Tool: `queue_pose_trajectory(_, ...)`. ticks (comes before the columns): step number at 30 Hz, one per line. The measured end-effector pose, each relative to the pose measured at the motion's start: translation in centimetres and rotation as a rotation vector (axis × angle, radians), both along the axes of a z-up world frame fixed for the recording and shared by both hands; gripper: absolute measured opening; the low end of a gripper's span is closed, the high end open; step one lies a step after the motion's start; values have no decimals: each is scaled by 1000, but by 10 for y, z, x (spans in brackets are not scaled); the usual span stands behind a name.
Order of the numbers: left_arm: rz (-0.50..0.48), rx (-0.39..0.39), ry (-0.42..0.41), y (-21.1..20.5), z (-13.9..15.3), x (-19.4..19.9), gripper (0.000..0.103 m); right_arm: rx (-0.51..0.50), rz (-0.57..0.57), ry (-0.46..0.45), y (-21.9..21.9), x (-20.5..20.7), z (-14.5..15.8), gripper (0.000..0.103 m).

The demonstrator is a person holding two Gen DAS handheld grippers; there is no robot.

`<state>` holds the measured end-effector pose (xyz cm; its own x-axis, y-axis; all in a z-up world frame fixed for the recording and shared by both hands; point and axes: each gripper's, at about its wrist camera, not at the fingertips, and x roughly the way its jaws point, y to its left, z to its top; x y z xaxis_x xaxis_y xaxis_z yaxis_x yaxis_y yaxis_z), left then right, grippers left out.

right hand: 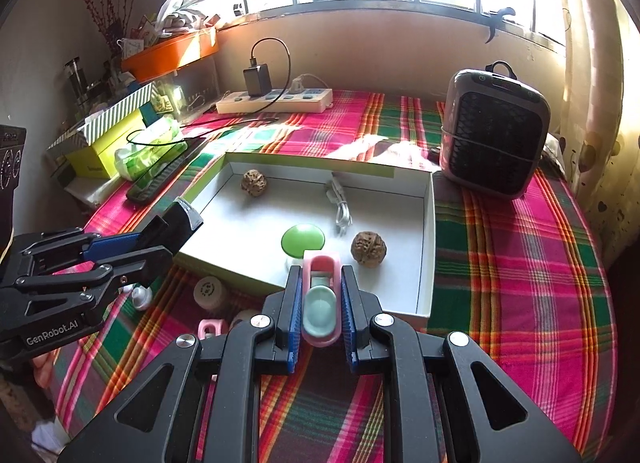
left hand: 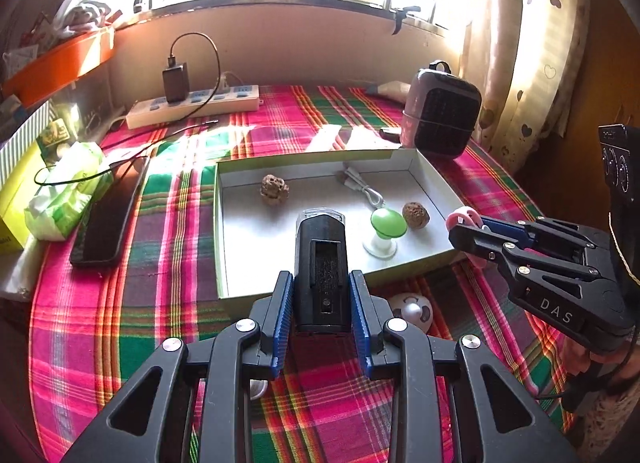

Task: Organize objects
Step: 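Carry the black device and pink clip over the white box with both grippers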

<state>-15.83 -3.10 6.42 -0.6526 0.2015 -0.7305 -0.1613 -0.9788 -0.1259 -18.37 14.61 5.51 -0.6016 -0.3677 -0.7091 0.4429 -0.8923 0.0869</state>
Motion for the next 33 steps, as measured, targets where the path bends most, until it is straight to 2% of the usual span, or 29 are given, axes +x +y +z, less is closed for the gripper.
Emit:
queue_pose_trajectory(13,-15,30,-33,1,-3,-52,25,-13,-27,-36,0,-55,9,19)
queue_pose_trajectory(19,-16,35,-54,5,-8,-75,25,-31,-52,-94,2,-84,-2,19)
queue_pose_trajectory(25,-10,30,-72,7,-16,-96,25,2,-69,-137,-1,-109,-17,19)
queue_pose_trajectory(33,-10,25,-103,12,-28,-116,25,13,-74,-177,-4,-126,-32,19)
